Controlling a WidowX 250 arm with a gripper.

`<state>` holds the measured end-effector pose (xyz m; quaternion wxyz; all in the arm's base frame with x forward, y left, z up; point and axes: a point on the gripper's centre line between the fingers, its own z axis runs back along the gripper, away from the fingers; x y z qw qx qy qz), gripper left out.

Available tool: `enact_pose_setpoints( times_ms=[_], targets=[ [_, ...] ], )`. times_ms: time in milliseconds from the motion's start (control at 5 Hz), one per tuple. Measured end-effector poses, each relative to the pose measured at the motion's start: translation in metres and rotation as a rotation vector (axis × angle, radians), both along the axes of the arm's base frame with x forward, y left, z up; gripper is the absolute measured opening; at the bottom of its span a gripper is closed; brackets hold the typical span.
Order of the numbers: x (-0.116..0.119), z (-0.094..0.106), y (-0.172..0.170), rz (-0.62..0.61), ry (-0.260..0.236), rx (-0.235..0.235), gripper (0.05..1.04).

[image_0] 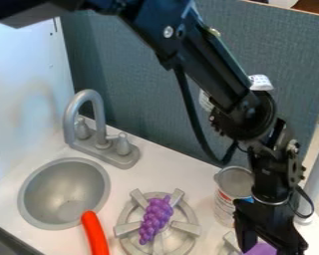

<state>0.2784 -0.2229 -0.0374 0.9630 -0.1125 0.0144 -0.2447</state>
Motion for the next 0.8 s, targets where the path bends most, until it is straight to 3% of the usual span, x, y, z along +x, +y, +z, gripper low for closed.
enact_pose_setpoints(
  times_ms=[600, 800],
  targets=[
    [-0.005, -0.026, -0.018, 0.012, 0.044, -0.016, 0.961],
    [-0.005, -0.03, -0.024, 0.019, 0.046, -0.011, 0.694]
  ],
)
